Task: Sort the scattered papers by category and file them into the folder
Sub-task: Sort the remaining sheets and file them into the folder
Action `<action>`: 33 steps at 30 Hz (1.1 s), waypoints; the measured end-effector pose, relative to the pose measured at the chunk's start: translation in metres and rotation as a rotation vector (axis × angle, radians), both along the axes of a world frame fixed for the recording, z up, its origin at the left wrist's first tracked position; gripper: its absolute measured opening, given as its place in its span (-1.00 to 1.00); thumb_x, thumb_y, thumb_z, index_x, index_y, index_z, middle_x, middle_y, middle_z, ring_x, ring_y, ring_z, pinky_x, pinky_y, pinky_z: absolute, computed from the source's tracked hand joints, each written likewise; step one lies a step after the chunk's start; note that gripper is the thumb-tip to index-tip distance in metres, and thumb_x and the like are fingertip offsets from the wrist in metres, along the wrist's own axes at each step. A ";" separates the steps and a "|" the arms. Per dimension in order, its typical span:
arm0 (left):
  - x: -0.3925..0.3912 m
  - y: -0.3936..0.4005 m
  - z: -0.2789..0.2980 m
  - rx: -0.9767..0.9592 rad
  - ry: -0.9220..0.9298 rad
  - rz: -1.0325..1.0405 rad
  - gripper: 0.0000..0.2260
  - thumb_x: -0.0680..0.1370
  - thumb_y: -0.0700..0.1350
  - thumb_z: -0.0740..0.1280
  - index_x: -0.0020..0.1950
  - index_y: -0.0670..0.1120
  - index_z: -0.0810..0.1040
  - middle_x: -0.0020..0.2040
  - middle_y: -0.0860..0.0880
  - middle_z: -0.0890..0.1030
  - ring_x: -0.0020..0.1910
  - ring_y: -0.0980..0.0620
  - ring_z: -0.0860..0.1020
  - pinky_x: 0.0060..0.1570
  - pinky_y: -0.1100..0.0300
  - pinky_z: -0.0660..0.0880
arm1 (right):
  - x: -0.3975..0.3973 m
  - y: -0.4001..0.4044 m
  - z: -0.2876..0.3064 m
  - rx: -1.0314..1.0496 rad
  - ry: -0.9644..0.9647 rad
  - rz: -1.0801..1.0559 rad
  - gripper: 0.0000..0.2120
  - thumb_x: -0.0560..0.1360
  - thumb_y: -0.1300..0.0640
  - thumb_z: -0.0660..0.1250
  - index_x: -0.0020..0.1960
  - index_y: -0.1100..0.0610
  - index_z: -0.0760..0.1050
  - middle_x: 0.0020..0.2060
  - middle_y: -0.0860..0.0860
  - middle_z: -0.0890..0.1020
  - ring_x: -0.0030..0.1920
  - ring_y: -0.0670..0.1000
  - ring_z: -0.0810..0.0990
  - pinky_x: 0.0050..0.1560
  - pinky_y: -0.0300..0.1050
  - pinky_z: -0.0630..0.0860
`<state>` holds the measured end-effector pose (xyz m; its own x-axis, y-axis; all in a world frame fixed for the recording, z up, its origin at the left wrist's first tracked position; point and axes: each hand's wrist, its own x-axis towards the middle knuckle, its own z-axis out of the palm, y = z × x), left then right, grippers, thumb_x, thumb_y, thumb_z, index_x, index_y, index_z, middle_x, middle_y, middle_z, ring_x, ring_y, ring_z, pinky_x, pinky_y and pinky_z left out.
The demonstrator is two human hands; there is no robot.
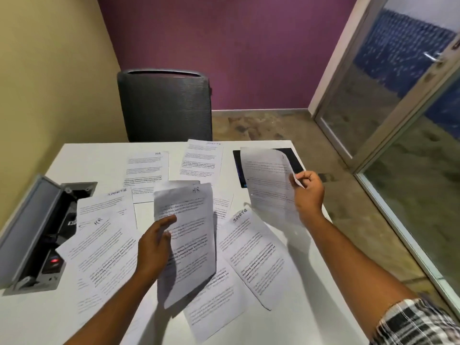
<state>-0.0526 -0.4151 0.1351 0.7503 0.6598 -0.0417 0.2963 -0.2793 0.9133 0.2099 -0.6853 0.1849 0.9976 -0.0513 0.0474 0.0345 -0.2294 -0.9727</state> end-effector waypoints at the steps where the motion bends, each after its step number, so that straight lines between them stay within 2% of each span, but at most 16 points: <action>1: -0.001 0.002 0.002 0.011 -0.016 -0.009 -0.65 0.62 -0.36 0.22 0.27 -0.01 0.58 0.30 0.04 0.58 0.28 0.08 0.50 0.08 0.50 0.38 | -0.006 0.002 0.010 0.043 -0.028 -0.009 -0.73 0.53 0.20 0.47 -0.18 -0.11 0.50 -0.08 0.09 0.65 -0.09 0.08 0.62 -0.09 -0.02 0.59; 3: -0.002 0.005 0.006 0.004 -0.041 -0.020 -0.65 0.62 -0.37 0.21 0.26 -0.02 0.58 0.30 0.02 0.59 0.28 0.05 0.51 0.03 0.58 0.38 | -0.021 0.006 0.032 0.128 -0.066 -0.015 -0.80 0.52 0.16 0.50 -0.04 -0.07 0.51 -0.04 0.03 0.69 -0.06 0.05 0.67 -0.07 -0.02 0.63; 5: -0.004 0.007 0.012 -0.023 -0.070 -0.022 -0.65 0.62 -0.38 0.20 0.27 -0.05 0.58 0.29 0.00 0.59 0.26 0.04 0.52 -0.08 0.64 0.40 | -0.041 0.009 0.049 0.192 -0.079 0.009 -0.75 0.52 0.14 0.50 0.14 0.04 0.51 0.03 0.00 0.70 0.00 0.01 0.71 -0.06 -0.05 0.67; 8: -0.004 0.008 0.024 -0.032 -0.120 -0.020 -0.65 0.62 -0.37 0.19 0.29 -0.06 0.57 0.29 0.03 0.58 0.29 0.07 0.50 0.00 0.59 0.39 | -0.067 0.014 0.064 0.248 -0.078 0.087 -0.65 0.53 0.10 0.49 0.26 0.15 0.52 0.10 0.04 0.71 0.04 0.03 0.73 -0.05 -0.03 0.69; 10: -0.001 0.008 0.031 -0.066 -0.138 -0.024 -0.61 0.60 -0.41 0.17 0.28 -0.04 0.56 0.29 0.06 0.58 0.30 0.12 0.50 0.11 0.51 0.40 | -0.081 0.019 0.063 0.271 -0.024 0.145 -0.63 0.52 0.09 0.50 0.27 0.17 0.55 0.11 0.06 0.72 0.07 0.09 0.73 -0.01 0.05 0.68; 12: -0.001 0.008 0.035 -0.120 -0.130 -0.028 -0.52 0.55 -0.46 0.16 0.24 0.04 0.57 0.24 0.17 0.58 0.27 0.20 0.50 0.27 0.24 0.47 | -0.095 0.027 0.055 0.228 0.071 0.207 -0.64 0.50 0.08 0.51 0.24 0.19 0.57 0.08 0.08 0.73 0.03 0.13 0.74 -0.01 0.13 0.69; 14: -0.002 0.007 0.039 -0.202 -0.134 -0.031 -0.53 0.53 -0.43 0.20 0.20 0.09 0.58 0.18 0.28 0.58 0.24 0.14 0.54 0.24 0.01 0.54 | -0.113 0.036 0.045 0.138 0.162 0.258 -0.67 0.50 0.04 0.51 0.19 0.16 0.57 0.03 0.05 0.74 -0.06 0.10 0.76 -0.09 0.10 0.71; 16: -0.006 0.002 0.047 -0.332 -0.173 -0.015 -0.69 0.60 -0.30 0.27 0.17 0.07 0.60 0.16 0.22 0.61 0.20 0.07 0.58 0.17 0.06 0.57 | -0.133 0.046 0.033 0.111 0.241 0.292 -0.71 0.51 0.02 0.49 0.16 0.12 0.57 -0.02 0.02 0.75 -0.11 0.08 0.76 -0.19 -0.02 0.70; 18: -0.011 -0.003 0.052 -0.438 -0.224 -0.002 -0.84 0.60 -0.07 0.34 0.16 0.00 0.62 0.16 0.09 0.65 0.17 0.09 0.60 0.21 0.10 0.53 | -0.148 0.054 0.020 0.145 0.315 0.307 -0.73 0.52 0.04 0.49 0.15 0.12 0.57 -0.05 0.03 0.76 -0.13 0.09 0.77 -0.21 -0.02 0.70; 21: -0.020 -0.008 0.047 -0.476 -0.215 -0.046 -0.60 0.44 0.15 0.50 0.19 -0.01 0.61 0.17 0.06 0.66 0.19 0.03 0.61 0.25 -0.02 0.53 | -0.162 0.064 0.004 0.211 0.406 0.274 -0.75 0.52 0.07 0.49 0.14 0.15 0.60 -0.07 0.06 0.76 -0.14 0.12 0.77 -0.15 0.05 0.70; 23: -0.022 -0.013 0.045 -0.445 -0.156 -0.062 -0.62 0.42 0.03 0.55 0.19 0.03 0.58 0.15 0.07 0.66 0.15 -0.01 0.63 0.19 -0.08 0.56 | -0.166 0.069 -0.005 0.234 0.428 0.280 -0.75 0.53 0.07 0.49 0.15 0.14 0.60 -0.06 0.06 0.76 -0.12 0.10 0.77 -0.15 0.03 0.70; 25: -0.022 -0.020 0.043 -0.361 -0.111 -0.066 -0.69 0.49 -0.13 0.49 0.18 0.13 0.54 0.14 0.11 0.65 0.12 0.01 0.63 0.13 -0.07 0.60 | -0.165 0.069 -0.013 0.189 0.445 0.309 -0.66 0.50 0.02 0.51 0.22 0.09 0.55 0.02 0.05 0.75 -0.08 0.08 0.76 -0.10 0.04 0.71; 28: -0.024 -0.031 0.050 -0.318 -0.100 -0.062 -0.60 0.53 -0.20 0.43 0.19 0.25 0.45 0.20 0.18 0.57 0.20 0.03 0.58 0.06 0.19 0.59 | -0.155 0.063 -0.028 0.301 0.553 0.395 -0.37 0.40 0.05 0.61 0.35 0.04 0.38 0.17 0.09 0.68 0.07 0.15 0.73 0.06 0.20 0.67; 29: -0.025 -0.032 0.051 -0.311 -0.103 -0.071 -0.57 0.53 -0.16 0.44 0.22 0.29 0.43 0.24 0.21 0.55 0.26 0.04 0.53 0.12 0.19 0.55 | -0.151 0.060 -0.034 0.379 0.603 0.435 -0.30 0.37 0.09 0.63 0.38 0.05 0.34 0.21 0.13 0.66 0.12 0.19 0.71 0.11 0.25 0.65; 31: -0.028 -0.036 0.053 -0.278 -0.123 -0.111 -0.47 0.47 -0.01 0.48 0.35 0.32 0.37 0.35 0.24 0.48 0.37 0.02 0.46 0.31 -0.04 0.46 | -0.148 0.052 -0.041 0.482 0.689 0.551 -0.25 0.37 0.10 0.62 0.44 0.08 0.33 0.26 0.18 0.64 0.21 0.24 0.66 0.23 0.30 0.57; 33: -0.034 -0.040 0.057 -0.281 -0.127 -0.127 -0.30 0.39 0.14 0.50 0.45 0.34 0.25 0.44 0.20 0.42 0.38 -0.06 0.46 0.29 -0.23 0.46 | -0.148 0.044 -0.046 0.522 0.752 0.705 -0.32 0.41 0.10 0.57 0.45 0.15 0.40 0.29 0.23 0.62 0.29 0.29 0.60 0.33 0.33 0.48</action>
<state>-0.0865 -0.4556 0.1918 0.8366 0.5367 -0.1096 0.1541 -0.0386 0.9873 0.0616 -0.6409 0.1393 0.5794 0.6898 -0.4341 -0.6335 0.0460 -0.7724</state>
